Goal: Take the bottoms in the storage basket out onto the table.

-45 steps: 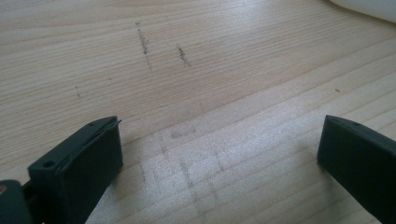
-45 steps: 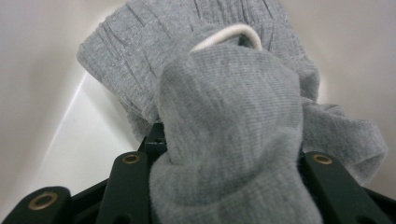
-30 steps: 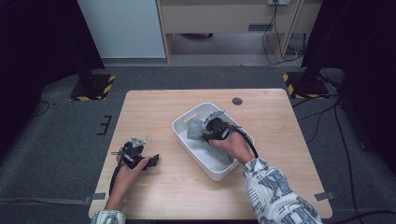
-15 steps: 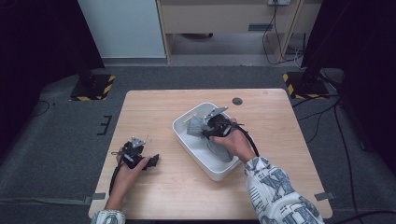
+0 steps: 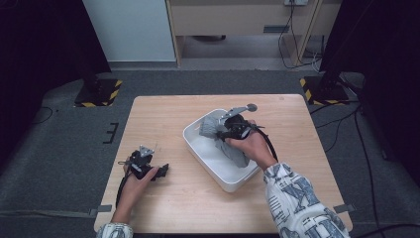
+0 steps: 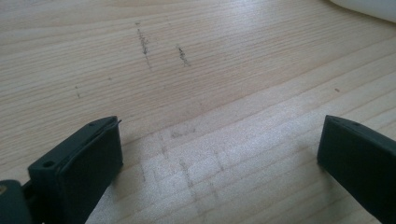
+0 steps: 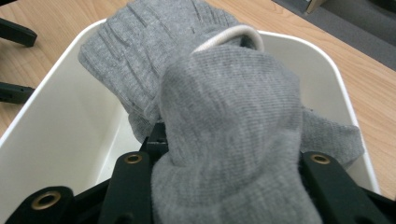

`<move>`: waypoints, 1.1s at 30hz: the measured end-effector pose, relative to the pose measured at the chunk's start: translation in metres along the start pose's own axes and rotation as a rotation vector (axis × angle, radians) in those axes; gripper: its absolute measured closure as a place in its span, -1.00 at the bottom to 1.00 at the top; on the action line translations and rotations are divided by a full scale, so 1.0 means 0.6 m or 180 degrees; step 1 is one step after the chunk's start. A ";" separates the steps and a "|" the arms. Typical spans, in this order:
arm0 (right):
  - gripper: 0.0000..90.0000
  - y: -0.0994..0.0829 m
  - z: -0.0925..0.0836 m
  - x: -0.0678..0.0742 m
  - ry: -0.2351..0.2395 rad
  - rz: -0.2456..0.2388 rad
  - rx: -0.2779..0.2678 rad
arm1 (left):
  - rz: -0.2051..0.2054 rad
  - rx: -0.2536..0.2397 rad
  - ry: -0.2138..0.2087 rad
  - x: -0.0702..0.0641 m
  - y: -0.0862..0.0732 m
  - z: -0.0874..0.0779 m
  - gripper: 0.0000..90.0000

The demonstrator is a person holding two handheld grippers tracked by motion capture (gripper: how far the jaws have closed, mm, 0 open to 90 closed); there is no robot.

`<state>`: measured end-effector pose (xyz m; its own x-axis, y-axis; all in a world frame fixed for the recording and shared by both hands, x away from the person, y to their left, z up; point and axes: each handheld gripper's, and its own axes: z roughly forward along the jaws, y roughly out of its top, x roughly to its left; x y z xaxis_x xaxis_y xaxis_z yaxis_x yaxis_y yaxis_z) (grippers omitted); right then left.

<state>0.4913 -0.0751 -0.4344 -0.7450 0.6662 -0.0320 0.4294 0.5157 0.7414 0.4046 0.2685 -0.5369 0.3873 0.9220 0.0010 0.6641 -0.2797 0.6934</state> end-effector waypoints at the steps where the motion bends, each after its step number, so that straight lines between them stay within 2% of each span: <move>1: 0.23 0.001 -0.001 -0.001 0.0004 0.0001 -0.0005 | 0.0000 0.0000 0.0000 0.000 0.000 0.000 -1.00; 15: 0.23 0.015 -0.020 -0.009 0.0006 0.0037 -0.0078 | 0.0001 -0.0002 -0.0001 0.000 0.000 0.000 -1.00; 33: 0.23 0.023 -0.040 -0.009 -0.0011 0.0035 -0.0167 | 0.0003 -0.0007 -0.0006 0.000 -0.001 0.000 -1.00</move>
<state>0.4888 -0.0843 -0.4081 -0.7386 0.6737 -0.0258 0.4102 0.4795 0.7758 0.4042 0.2686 -0.5371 0.3890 0.9212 0.0002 0.6624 -0.2799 0.6949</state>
